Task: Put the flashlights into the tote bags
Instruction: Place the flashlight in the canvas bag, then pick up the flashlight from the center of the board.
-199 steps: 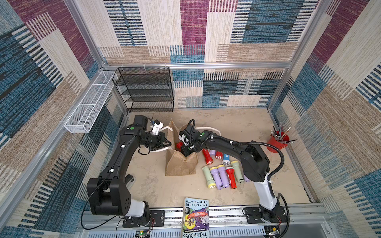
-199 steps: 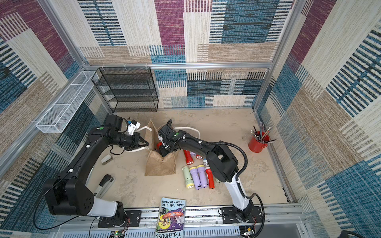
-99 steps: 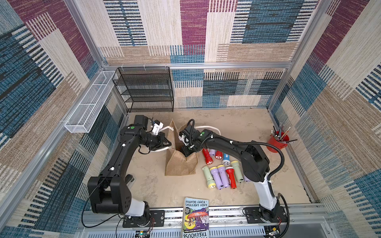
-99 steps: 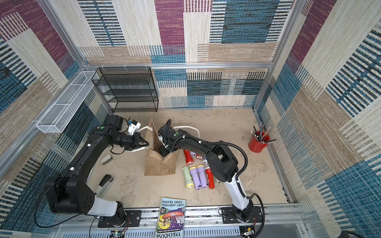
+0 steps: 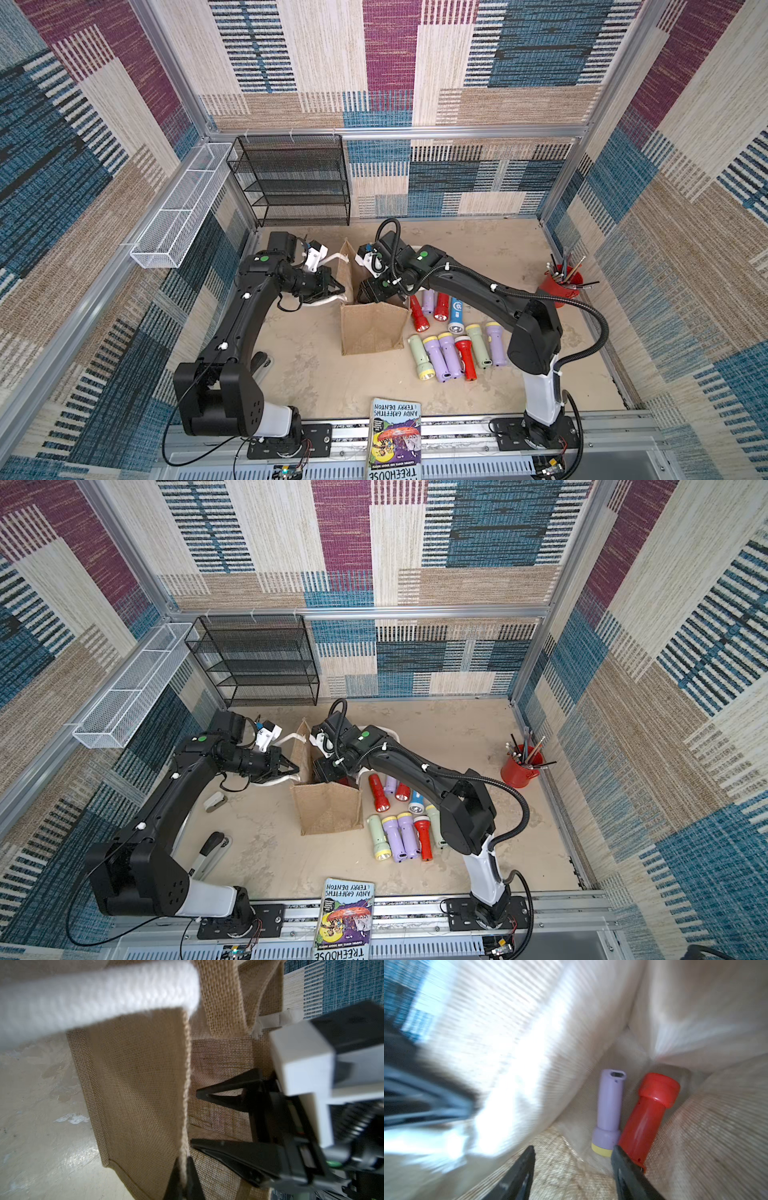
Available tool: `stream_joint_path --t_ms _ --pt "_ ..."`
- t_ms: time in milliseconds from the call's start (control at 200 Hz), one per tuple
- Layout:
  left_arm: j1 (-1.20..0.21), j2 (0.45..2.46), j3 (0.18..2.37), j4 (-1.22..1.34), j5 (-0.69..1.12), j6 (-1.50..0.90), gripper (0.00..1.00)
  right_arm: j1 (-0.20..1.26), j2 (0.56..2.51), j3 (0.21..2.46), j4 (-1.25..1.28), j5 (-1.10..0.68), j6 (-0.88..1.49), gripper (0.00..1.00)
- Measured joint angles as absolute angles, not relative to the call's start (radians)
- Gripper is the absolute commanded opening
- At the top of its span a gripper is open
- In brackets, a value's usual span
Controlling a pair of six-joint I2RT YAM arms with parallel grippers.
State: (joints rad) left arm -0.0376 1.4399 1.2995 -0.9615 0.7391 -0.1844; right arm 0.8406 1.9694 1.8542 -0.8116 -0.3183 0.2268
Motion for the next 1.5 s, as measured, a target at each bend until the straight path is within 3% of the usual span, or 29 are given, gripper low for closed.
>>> stream_joint_path --t_ms 290,621,851,1247,1502 --pt "-0.038 1.442 1.299 -0.962 0.739 -0.184 0.00 0.789 1.754 1.756 -0.730 -0.354 0.241 0.62" --pt "-0.038 1.450 1.306 -0.966 0.739 -0.185 0.00 0.511 1.345 1.379 -0.670 -0.221 0.368 0.68" --pt "-0.038 1.457 1.319 -0.978 0.739 -0.184 0.00 0.358 1.122 1.110 -0.792 -0.084 0.454 0.71" --pt "-0.038 1.465 1.318 -0.984 0.739 -0.184 0.00 0.302 0.912 0.789 -0.979 -0.028 0.590 0.73" --pt "-0.039 1.468 1.308 -0.982 0.740 -0.184 0.00 0.300 0.916 0.695 -0.994 -0.043 0.639 0.74"
